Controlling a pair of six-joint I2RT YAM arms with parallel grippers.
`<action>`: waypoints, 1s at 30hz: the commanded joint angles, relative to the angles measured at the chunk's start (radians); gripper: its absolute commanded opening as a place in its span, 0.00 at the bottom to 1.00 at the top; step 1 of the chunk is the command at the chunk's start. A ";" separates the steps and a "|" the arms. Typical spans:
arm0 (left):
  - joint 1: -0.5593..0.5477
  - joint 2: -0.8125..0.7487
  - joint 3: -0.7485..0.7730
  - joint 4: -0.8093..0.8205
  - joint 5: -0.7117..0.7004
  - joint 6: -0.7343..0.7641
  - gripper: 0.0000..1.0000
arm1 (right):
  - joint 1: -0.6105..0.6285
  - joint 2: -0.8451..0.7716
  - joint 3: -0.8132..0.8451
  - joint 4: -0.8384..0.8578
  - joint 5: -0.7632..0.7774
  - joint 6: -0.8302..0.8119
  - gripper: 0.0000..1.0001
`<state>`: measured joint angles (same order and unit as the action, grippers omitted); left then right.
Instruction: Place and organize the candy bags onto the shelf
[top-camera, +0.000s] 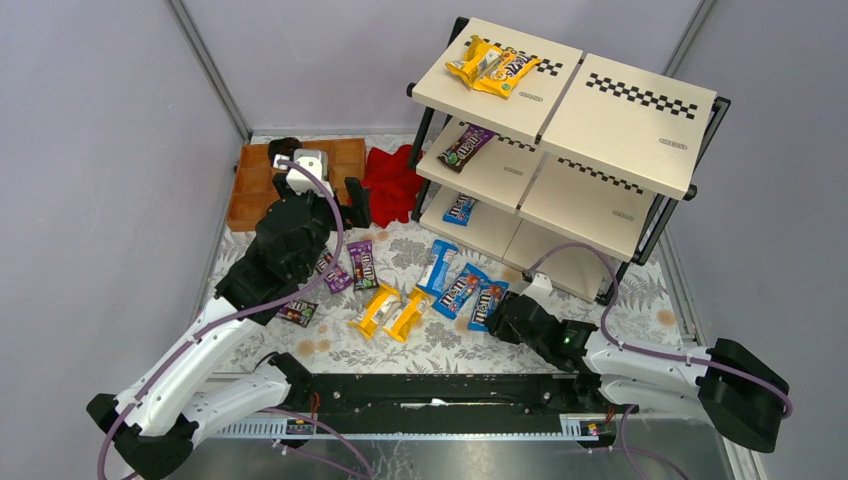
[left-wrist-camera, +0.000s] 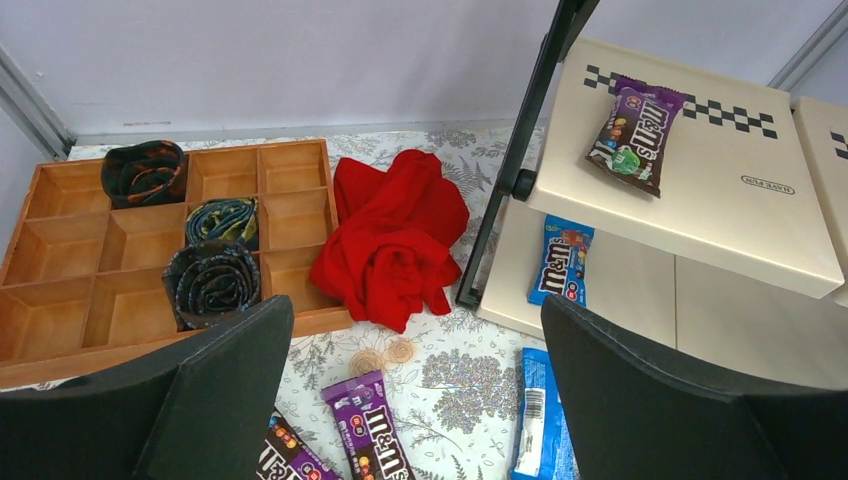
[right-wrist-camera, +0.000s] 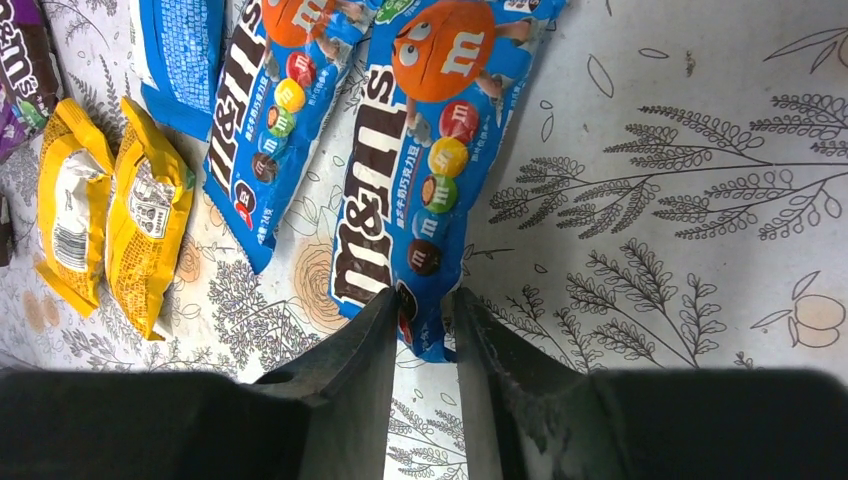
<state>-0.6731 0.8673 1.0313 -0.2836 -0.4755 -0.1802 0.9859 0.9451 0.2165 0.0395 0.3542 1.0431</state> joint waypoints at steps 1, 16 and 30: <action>0.008 -0.006 0.000 0.041 0.014 0.002 0.99 | -0.006 -0.008 0.011 0.011 0.039 0.007 0.33; 0.028 0.006 -0.004 0.044 0.044 -0.002 0.99 | -0.007 -0.154 0.029 -0.104 0.186 -0.082 0.11; 0.046 -0.004 -0.008 0.049 0.072 -0.013 0.99 | -0.013 -0.046 0.132 0.222 0.389 -0.594 0.03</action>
<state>-0.6334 0.8742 1.0252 -0.2825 -0.4225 -0.1848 0.9848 0.8116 0.2802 0.0505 0.6163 0.6518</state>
